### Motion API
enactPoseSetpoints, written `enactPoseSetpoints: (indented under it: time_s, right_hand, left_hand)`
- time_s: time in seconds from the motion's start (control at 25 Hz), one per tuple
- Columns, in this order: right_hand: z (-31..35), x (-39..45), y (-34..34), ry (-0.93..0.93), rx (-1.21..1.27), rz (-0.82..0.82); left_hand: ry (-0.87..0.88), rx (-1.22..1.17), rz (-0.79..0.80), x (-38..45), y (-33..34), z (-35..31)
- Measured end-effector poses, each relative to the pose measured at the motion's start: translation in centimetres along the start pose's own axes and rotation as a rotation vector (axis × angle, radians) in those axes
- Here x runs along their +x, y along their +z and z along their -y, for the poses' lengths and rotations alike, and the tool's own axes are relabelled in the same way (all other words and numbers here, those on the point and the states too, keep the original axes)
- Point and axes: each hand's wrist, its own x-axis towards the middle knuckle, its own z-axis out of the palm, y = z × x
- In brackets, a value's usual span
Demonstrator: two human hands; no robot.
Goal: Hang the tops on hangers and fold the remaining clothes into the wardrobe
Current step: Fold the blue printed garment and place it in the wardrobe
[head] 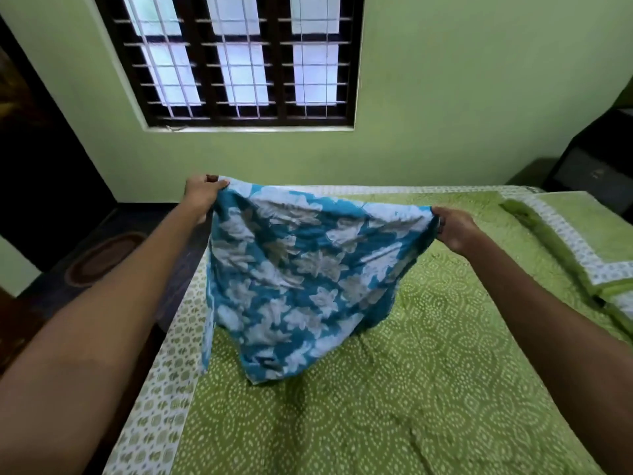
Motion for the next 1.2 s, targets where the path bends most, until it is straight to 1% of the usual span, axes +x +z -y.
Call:
enactPoseSetpoints:
  time_s: [0.04,0.08,0.16,0.2,0.24,0.28,0.32,0.36,0.4,0.44,0.48,0.52,0.56,0.64,0.68,0.72,0.8,0.84,0.88,0.92,0.96,1.0,1.04,1.08,1.12,1.16,1.2]
  right_hand:
    - [0.4,-0.1,0.0,-0.008,-0.044,0.004]
    - [0.9,-0.1,0.0,-0.022,-0.048,0.014]
    - [2.0,-0.3,0.1,-0.045,-0.010,0.034]
    - [2.7,-0.3,0.1,-0.045,-0.051,0.041]
    - [3.4,-0.3,0.1,-0.048,-0.146,0.040]
    - [3.9,-0.3,0.1,-0.066,-0.217,0.050]
    - [4.5,-0.2,0.2,-0.090,-0.223,0.071]
    - [4.9,0.3,0.2,-0.111,-0.163,0.088]
    - [5.4,0.5,0.4,-0.121,-0.092,0.102]
    - [5.8,0.7,0.3,-0.111,-0.062,0.129]
    - [6.0,0.4,0.3,-0.088,-0.079,0.177]
    - [6.1,0.1,0.2,-0.062,-0.122,0.239]
    - [5.8,-0.2,-0.1,-0.046,-0.175,0.309]
    - [5.5,-1.0,-0.6,-0.065,-0.294,0.395]
    - [5.3,-1.2,-0.8,-0.118,-0.395,0.410]
    - [5.0,-1.4,-0.9,-0.210,-0.568,0.403]
    - [4.7,-1.4,-0.4,-0.452,-1.019,0.350]
    - [4.6,-1.5,0.2,-0.586,-1.213,0.316]
    - [4.5,-1.7,0.9,-0.708,-1.312,0.285]
    - [4.3,-2.1,1.6,-0.797,-1.316,0.286]
    - [4.4,-3.0,2.4,-0.796,-1.233,0.391]
    - [4.8,-4.5,3.2,-0.689,-1.116,0.576]
    - [5.3,-6.1,3.9,-0.505,-1.048,0.783]
    - [5.8,-6.9,4.5,-0.361,-1.023,0.931]
    - [6.1,-7.2,5.2,-0.378,-1.084,0.951]
    - [6.4,-7.0,6.1,-0.530,-1.152,0.855]
    - [6.4,-6.4,7.2,-0.703,-1.172,0.714]
  left_hand:
    - [0.014,0.046,-0.005,0.1,-0.3,-0.2]
    - [0.025,0.044,-0.010,0.2,-0.5,-0.4]
    - [0.007,-0.028,-0.003,0.4,-1.0,-0.6]
    - [-0.015,-0.028,-0.013,0.2,-1.2,-0.9]
    - [-0.017,0.017,-0.039,0.4,-1.4,-1.1]
    - [0.003,0.069,-0.066,0.4,-1.4,-1.3]
    - [0.033,0.053,-0.071,0.5,-1.4,-1.4]
    - [0.050,-0.051,-0.027,0.4,-1.5,-1.9]
    - [0.024,-0.145,0.102,0.2,-1.5,-2.4]
    - [-0.018,-0.132,0.281,-0.4,-1.4,-2.8]
    - [-0.048,-0.013,0.453,-1.1,-1.4,-3.1]
    - [-0.046,0.131,0.541,-1.4,-1.2,-3.0]
    - [-0.015,0.238,0.540,-1.2,-1.0,-2.4]
    - [0.051,0.342,0.391,-0.9,-1.0,-1.7]
    - [0.085,0.381,0.325,-0.6,-1.1,-1.4]
    - [0.124,0.437,0.283,-0.2,-1.3,-1.0]
    - [0.218,0.549,0.217,0.3,-1.3,-0.5]
    - [0.269,0.603,0.149,0.5,-1.5,-0.4]
    - [0.313,0.636,0.043,1.0,-1.6,0.0]
    - [0.317,0.609,-0.070,1.8,-1.8,0.6]
    - [0.300,0.521,-0.149,2.6,-2.0,1.2]
    - [0.230,0.340,-0.178,3.1,-2.2,1.4]
    - [0.150,0.091,-0.162,3.3,-2.3,1.3]
    - [0.073,-0.133,-0.086,2.9,-2.2,0.8]
    - [0.009,-0.325,0.019,2.5,-1.9,0.3]
    - [-0.032,-0.398,0.181,1.5,-1.0,-0.5]
    - [-0.065,-0.402,0.375,0.0,0.4,-1.6]
